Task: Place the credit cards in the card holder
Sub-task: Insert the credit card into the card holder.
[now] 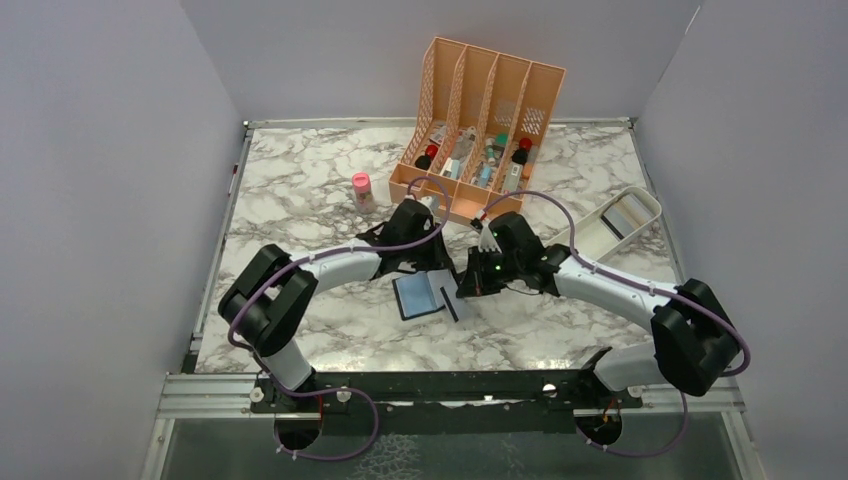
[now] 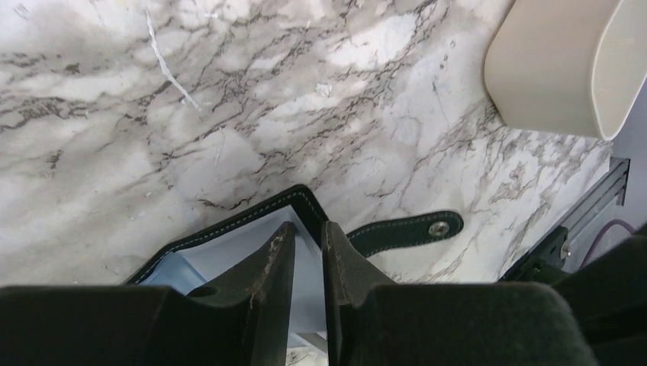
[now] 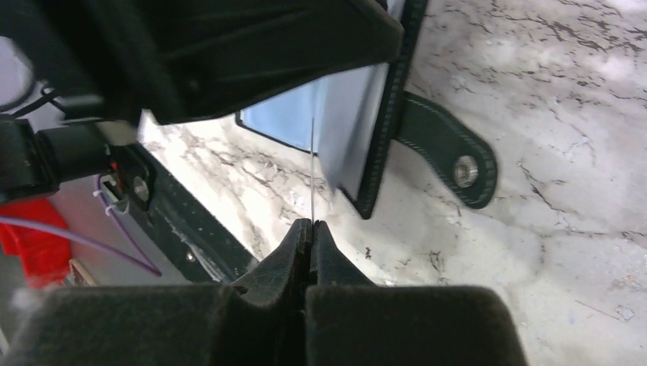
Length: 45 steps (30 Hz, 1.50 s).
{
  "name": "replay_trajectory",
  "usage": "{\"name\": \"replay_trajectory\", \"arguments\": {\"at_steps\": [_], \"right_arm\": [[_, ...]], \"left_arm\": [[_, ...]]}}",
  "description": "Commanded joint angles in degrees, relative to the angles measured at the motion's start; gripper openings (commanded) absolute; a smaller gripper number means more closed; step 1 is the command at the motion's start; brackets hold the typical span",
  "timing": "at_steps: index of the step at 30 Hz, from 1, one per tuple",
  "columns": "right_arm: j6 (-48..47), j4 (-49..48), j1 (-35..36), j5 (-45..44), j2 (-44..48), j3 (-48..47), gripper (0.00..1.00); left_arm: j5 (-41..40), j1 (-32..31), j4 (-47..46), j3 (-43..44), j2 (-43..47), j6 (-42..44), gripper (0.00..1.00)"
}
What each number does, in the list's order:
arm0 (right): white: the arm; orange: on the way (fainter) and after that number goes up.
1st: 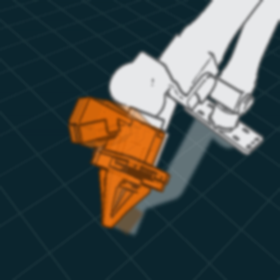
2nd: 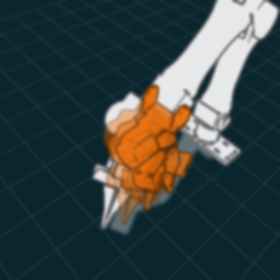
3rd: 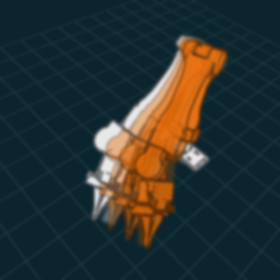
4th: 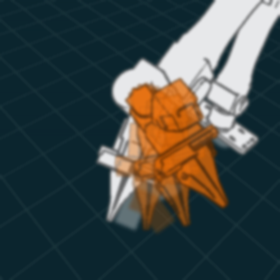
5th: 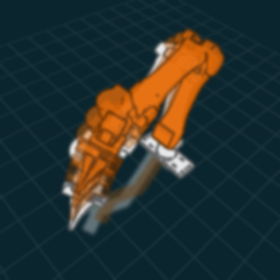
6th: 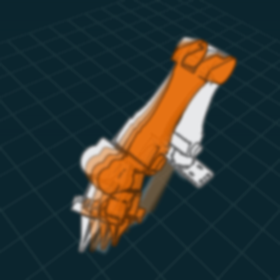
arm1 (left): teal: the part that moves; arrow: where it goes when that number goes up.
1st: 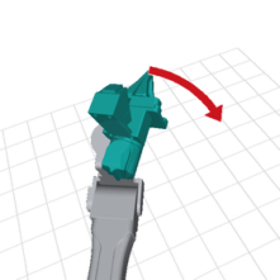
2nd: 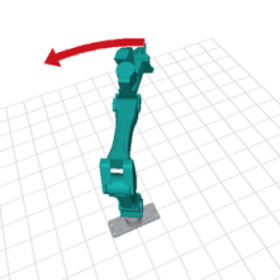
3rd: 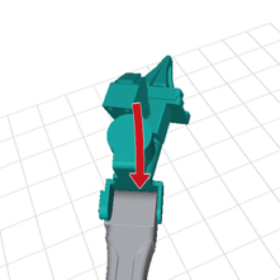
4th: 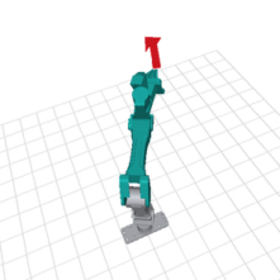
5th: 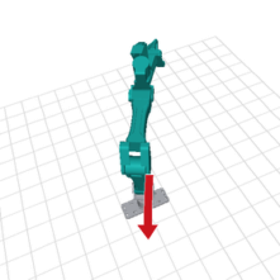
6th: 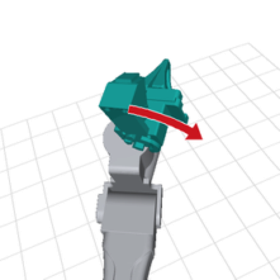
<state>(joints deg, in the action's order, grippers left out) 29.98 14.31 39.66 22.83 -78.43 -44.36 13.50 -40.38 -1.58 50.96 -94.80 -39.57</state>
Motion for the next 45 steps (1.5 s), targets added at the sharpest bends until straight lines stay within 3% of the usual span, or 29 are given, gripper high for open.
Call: {"name": "replay_trajectory", "arguments": {"at_steps": [1,6,12,25,33,45], "right_arm": [[0.52,-4.85,0.19,-3.64,-0.93,2.29,0.01],[1.50,-5.78,0.23,-5.25,-2.92,3.09,0.01],[3.06,-6.57,0.15,-7.60,-3.36,3.73,0.01],[4.74,-8.91,0.13,-8.22,-6.36,1.45,0.01],[3.97,-8.42,0.16,-6.92,-9.77,-3.86,0.01],[-0.17,-6.40,-0.59,-6.51,-15.91,-8.19,0.01]], "left_arm": [[-4.59,0.05,5.73,3.93,2.42,2.38,0.24],[-6.81,1.92,10.41,3.35,7.01,3.27,0.24],[-10.57,2.85,12.70,-4.01,14.66,1.92,0.24],[-12.48,2.85,11.45,-15.92,22.94,-0.70,0.37],[-12.19,2.85,8.71,-18.58,20.68,-0.81,0.27],[-15.40,2.85,8.96,-18.04,16.95,0.52,0.20]]}}
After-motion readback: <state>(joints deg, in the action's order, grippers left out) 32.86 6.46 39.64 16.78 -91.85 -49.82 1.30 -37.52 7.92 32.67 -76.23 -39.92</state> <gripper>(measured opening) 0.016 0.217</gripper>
